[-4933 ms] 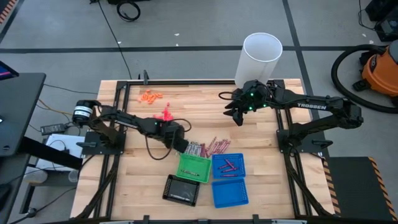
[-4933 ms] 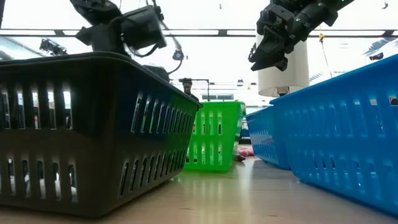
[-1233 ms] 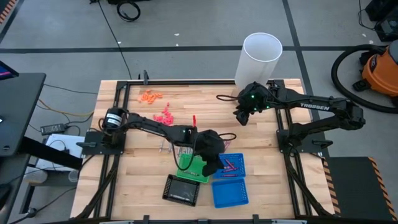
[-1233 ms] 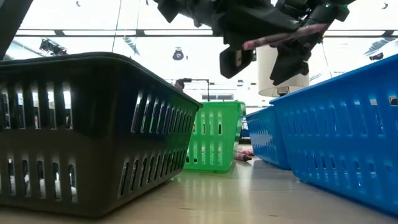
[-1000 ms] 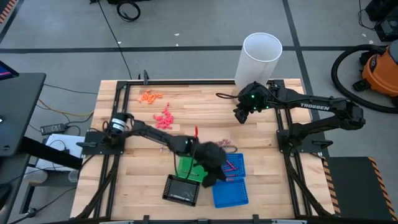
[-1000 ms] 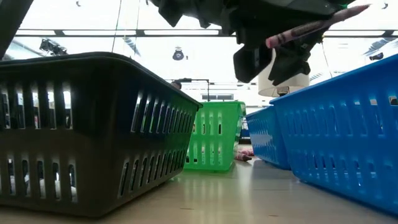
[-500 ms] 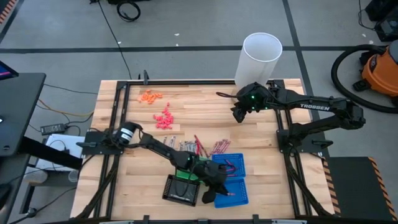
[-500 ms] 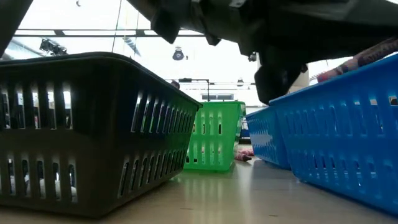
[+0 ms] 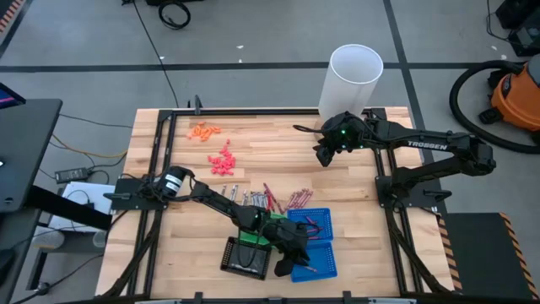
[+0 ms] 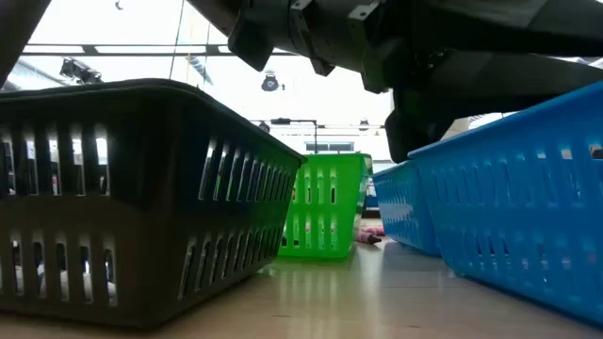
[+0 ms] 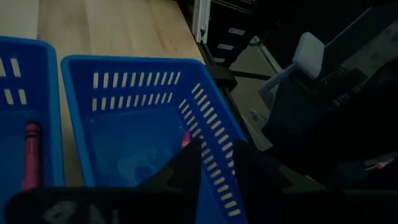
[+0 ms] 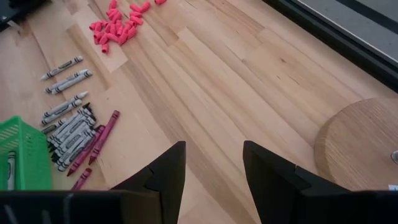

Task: Sort crayons
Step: Put the pink crayon into the bottom blue bin, then put the white crayon into the black bin

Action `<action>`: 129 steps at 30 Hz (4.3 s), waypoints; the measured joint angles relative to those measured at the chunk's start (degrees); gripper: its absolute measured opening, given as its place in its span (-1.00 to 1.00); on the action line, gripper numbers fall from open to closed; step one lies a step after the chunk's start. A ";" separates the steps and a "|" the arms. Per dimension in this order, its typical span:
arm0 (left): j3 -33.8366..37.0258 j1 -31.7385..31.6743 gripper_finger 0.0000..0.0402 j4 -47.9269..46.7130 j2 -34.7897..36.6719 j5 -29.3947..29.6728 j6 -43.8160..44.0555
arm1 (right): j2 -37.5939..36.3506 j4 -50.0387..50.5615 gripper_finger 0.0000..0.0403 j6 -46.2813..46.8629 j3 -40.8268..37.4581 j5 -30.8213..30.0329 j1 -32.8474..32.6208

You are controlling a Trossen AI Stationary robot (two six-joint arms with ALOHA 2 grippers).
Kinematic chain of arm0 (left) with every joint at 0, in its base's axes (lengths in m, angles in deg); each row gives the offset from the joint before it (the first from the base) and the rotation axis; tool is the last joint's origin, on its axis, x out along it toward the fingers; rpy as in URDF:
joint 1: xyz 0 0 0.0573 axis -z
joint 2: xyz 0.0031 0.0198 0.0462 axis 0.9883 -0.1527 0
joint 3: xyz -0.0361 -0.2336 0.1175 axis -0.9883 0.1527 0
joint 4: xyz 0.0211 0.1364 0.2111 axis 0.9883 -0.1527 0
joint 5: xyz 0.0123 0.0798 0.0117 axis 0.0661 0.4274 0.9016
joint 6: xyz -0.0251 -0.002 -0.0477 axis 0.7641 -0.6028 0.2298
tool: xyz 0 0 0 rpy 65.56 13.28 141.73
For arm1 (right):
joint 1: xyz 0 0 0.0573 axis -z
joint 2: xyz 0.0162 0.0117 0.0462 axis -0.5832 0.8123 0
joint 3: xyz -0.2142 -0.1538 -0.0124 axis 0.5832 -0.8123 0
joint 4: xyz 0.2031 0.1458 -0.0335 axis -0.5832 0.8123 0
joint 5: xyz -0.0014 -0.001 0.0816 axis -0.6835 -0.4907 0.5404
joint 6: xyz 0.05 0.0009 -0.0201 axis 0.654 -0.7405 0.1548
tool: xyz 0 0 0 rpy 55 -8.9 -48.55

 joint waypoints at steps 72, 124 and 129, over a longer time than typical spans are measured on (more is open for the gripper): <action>42.48 -15.11 0.02 -52.00 43.64 25.42 52.14 | -0.02 -4.01 -0.16 -4.85 0.02 14.13 -1.81; 46.21 -12.67 -0.92 -49.86 40.79 26.09 50.53 | -0.03 -6.97 -0.16 -1.59 0.02 13.27 -1.81; 46.47 -12.50 -0.92 -49.71 43.89 26.24 48.97 | -0.02 -8.86 -0.16 3.40 0.02 13.57 -1.81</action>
